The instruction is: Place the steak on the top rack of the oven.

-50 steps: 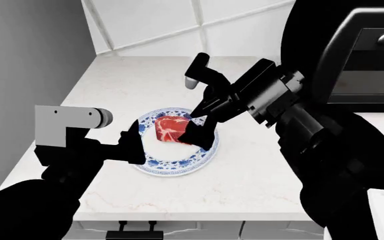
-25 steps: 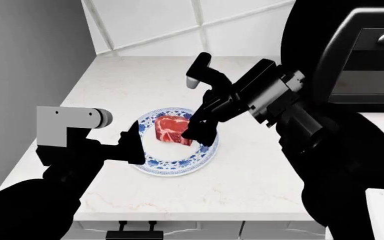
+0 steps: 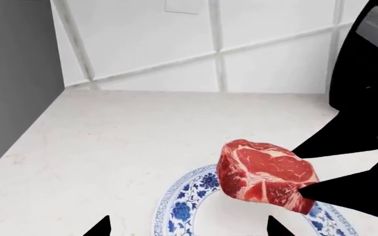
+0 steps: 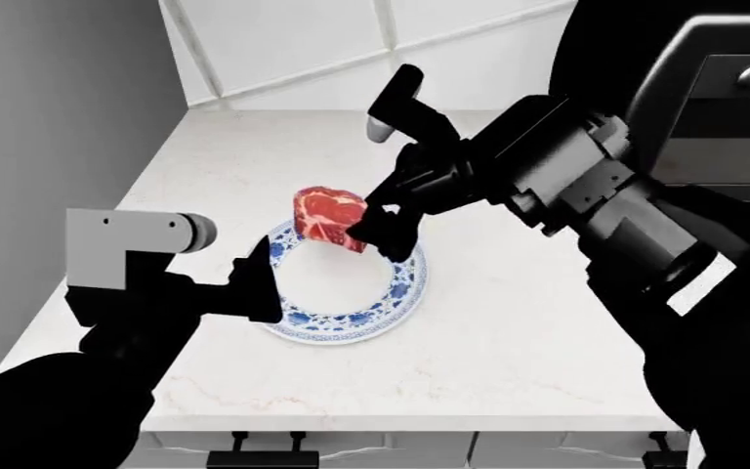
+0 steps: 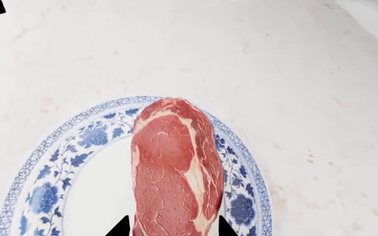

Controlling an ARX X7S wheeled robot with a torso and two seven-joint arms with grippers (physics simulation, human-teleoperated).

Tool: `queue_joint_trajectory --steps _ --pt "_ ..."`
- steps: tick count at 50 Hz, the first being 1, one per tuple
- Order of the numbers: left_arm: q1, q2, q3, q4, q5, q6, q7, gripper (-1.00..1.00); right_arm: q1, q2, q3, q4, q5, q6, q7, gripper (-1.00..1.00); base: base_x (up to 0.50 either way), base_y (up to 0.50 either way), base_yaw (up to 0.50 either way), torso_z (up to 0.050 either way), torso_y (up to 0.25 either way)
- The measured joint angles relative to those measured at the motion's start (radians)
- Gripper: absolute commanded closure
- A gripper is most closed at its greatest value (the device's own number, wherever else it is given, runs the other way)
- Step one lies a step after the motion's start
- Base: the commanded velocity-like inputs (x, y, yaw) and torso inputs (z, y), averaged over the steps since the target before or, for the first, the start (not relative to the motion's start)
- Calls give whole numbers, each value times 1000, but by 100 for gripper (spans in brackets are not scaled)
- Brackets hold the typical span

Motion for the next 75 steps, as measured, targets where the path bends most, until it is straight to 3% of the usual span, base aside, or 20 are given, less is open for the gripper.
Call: queue_joint_trajectory --steps 21,40,56,75 --pt "15 -9 -42 62 -90 -23 -53 -100 -76 273 151 -588 194 164 454 100 0 0 0 0 0" --pt "29 -20 -65 108 -153 -29 -86 -100 -164 459 284 -962 383 225 822 100 0 0 0 0 1" --pt "28 -28 -71 139 -205 -37 -118 -100 -201 545 354 -1123 492 231 975 100 -28 0 0 0 1" --pt "32 -46 -86 163 -251 -32 -140 -100 -189 574 365 -1197 526 262 1052 100 -495 68 0 0 0"
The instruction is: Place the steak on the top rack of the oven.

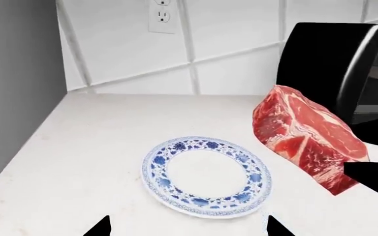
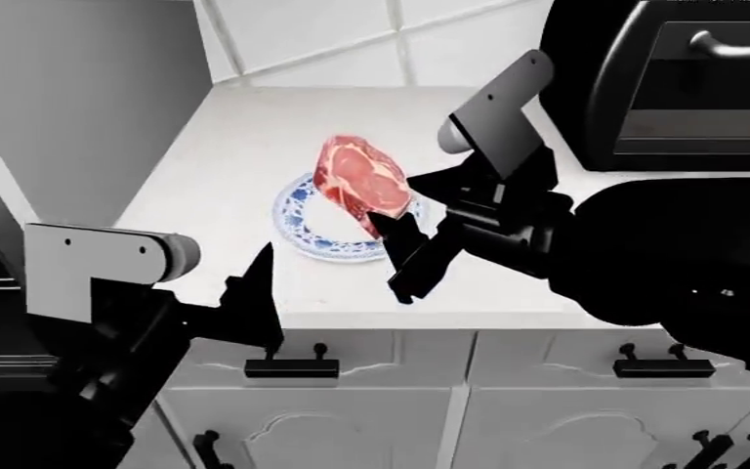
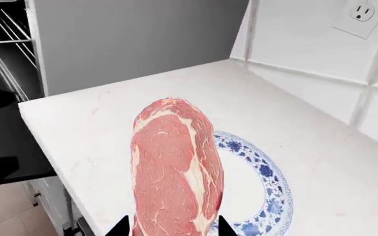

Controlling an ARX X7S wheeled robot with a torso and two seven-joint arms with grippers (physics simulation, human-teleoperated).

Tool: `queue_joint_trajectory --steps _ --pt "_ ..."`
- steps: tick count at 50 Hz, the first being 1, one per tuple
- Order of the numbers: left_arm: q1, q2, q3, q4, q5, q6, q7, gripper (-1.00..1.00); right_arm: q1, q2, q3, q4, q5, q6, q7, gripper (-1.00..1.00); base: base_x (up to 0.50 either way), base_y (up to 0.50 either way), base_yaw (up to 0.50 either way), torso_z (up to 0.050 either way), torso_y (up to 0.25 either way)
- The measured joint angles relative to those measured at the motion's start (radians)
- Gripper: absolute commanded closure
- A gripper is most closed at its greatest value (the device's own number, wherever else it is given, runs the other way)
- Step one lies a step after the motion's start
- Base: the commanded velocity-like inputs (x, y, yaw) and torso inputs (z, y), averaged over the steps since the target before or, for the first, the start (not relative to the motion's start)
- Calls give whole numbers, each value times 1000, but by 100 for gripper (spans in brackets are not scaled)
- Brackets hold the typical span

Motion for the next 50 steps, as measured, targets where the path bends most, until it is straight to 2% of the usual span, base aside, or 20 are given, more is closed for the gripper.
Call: queue_joint_trajectory --steps 14,27,50 --pt "-4 -11 -7 8 -24 9 -8 -100 10 9 5 -24 12 13 29 100 -491 86 0 0 0" --pt "-27 -25 -9 19 -79 6 -45 -100 25 24 22 -55 46 24 66 100 -8 6 0 0 0" --pt "-254 -139 56 -1 -481 11 -301 -100 121 67 50 -155 288 143 305 100 0 0 0 0 0"
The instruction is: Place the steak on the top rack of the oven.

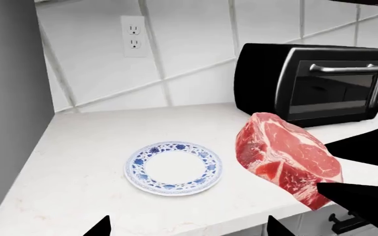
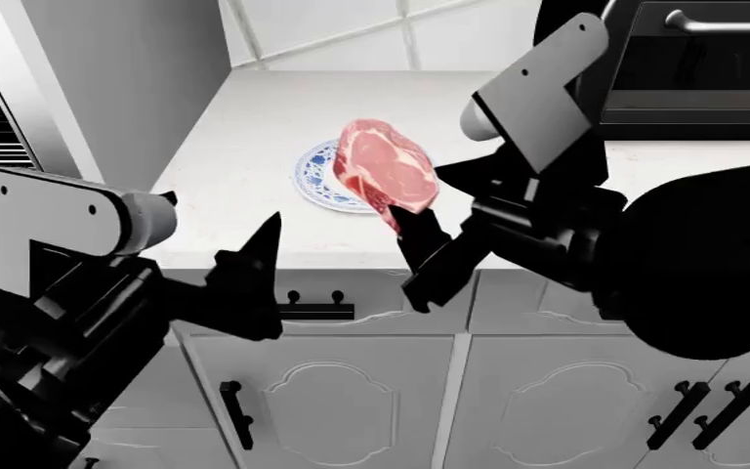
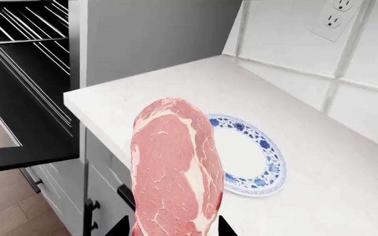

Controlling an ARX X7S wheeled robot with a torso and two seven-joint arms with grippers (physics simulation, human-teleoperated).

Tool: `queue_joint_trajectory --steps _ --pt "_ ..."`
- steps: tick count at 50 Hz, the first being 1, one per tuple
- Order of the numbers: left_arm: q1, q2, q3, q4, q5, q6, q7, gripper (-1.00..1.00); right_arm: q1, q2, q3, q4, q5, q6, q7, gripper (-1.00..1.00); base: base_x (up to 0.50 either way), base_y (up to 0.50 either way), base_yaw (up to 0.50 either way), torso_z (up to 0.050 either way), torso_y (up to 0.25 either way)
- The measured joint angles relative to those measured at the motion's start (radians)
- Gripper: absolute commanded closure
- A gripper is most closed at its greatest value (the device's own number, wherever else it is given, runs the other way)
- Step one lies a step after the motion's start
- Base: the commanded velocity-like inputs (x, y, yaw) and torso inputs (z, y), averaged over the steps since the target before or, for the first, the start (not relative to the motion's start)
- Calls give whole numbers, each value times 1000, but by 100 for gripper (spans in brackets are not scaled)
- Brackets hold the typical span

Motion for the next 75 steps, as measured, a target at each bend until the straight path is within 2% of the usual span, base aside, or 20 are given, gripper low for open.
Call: queue_joint_trajectory --steps 11,21,41,75 --pt "-77 -41 37 -21 -126 25 -72 -100 33 11 3 -30 95 29 91 100 0 0 0 0 0" --pt "-109 -61 44 -30 -152 30 -86 -100 45 21 0 -57 144 43 147 100 0 0 0 0 0" --pt "-115 -76 47 -38 -154 34 -81 -100 72 26 -7 -99 203 59 217 100 0 500 0 1 0" --pt "-111 -82 62 -32 -145 46 -77 -100 50 47 -5 -136 202 42 234 100 0 500 0 0 0"
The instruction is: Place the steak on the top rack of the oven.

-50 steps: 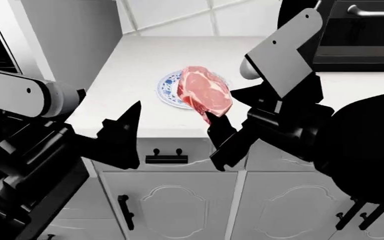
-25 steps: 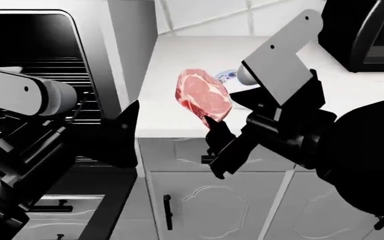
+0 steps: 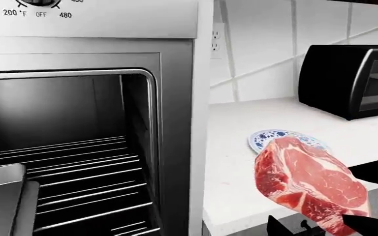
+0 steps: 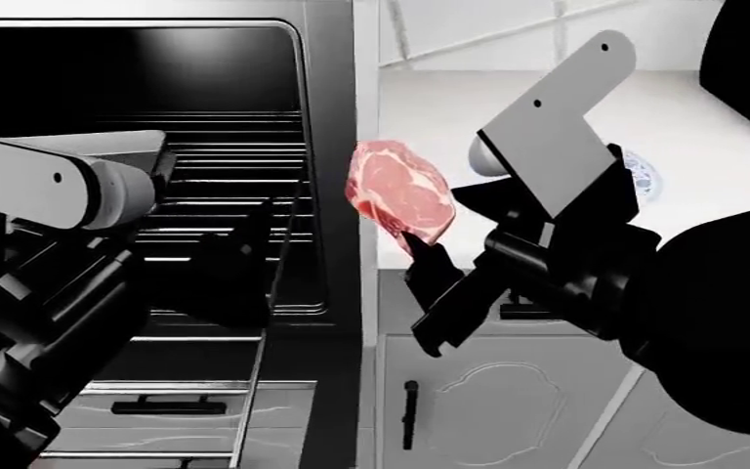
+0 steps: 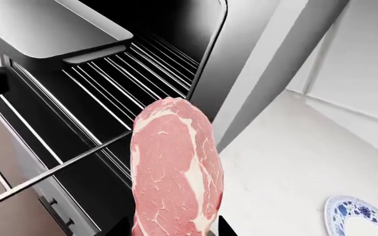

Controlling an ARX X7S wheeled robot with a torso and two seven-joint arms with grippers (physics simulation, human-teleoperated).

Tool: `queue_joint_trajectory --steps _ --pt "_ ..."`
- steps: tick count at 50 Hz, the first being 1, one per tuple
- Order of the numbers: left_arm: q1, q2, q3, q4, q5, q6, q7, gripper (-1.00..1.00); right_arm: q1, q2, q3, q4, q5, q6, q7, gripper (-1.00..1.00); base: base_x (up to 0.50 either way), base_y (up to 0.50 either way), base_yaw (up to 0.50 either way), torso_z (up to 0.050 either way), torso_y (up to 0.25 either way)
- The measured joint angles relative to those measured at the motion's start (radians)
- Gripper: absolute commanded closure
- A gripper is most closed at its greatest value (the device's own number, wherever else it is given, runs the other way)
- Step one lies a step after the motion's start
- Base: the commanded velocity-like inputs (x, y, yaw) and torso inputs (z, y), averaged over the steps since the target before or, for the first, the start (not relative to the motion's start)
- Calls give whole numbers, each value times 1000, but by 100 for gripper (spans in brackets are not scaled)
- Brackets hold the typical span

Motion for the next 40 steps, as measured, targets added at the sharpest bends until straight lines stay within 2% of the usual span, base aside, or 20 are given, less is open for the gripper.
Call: queue_joint_trajectory --steps 40 --pt "1 13 37 -6 34 2 16 -100 -31 17 0 -12 -29 -15 -19 100 0 500 0 0 1"
